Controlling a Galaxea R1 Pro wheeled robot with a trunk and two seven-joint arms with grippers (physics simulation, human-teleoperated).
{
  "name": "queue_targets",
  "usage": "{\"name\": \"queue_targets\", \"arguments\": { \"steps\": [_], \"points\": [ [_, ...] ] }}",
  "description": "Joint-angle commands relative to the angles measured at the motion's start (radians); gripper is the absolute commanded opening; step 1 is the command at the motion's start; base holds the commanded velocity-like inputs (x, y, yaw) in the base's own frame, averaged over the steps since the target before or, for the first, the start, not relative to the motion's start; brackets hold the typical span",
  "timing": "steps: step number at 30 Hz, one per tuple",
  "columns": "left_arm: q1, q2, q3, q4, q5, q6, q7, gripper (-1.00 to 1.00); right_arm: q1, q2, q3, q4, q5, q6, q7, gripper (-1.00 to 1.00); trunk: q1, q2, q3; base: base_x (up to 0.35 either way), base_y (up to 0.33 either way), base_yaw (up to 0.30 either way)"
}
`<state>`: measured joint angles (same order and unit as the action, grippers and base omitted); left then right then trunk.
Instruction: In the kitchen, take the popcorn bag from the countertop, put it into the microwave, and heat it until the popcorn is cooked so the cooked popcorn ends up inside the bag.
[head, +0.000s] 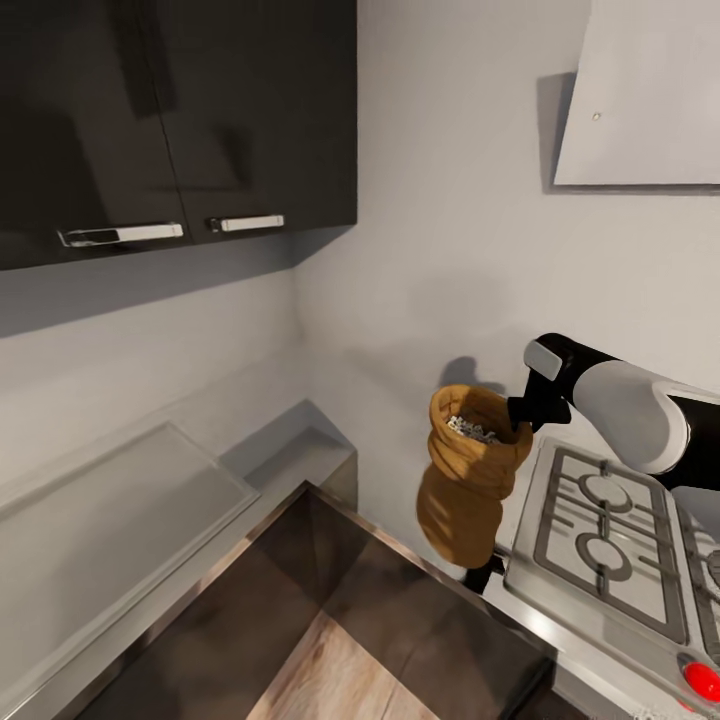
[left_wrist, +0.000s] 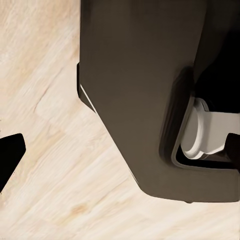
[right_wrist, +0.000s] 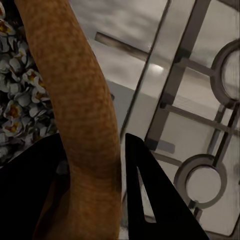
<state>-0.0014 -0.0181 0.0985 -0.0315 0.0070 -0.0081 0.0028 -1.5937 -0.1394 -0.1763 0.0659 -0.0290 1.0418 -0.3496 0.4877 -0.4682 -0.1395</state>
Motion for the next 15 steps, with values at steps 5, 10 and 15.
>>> {"name": "queue_targets", "arguments": {
  "steps": [5, 10, 15],
  "points": [
    [0.0, 0.0, 0.007, -0.001, 0.001, 0.0, 0.0, 1.0, -0.002, 0.001, -0.008, 0.003, -0.003, 0.0, -0.011, -1.0, 0.001, -0.002, 0.005, 0.0, 0.0, -0.216],
    [0.0, 0.0, 0.007, -0.001, 0.001, 0.0, 0.0, 1.0, -0.002, 0.003, -0.008, 0.003, -0.003, 0.0, -0.011, -1.0, 0.001, -0.002, 0.011, 0.0, 0.0, -0.239],
    [0.0, 0.0, 0.007, -0.001, 0.001, 0.0, 0.0, 1.0, -0.002, 0.004, -0.008, 0.003, -0.003, 0.0, -0.011, -1.0, 0.001, -0.002, 0.015, 0.0, 0.0, -0.257]
  ]
}}
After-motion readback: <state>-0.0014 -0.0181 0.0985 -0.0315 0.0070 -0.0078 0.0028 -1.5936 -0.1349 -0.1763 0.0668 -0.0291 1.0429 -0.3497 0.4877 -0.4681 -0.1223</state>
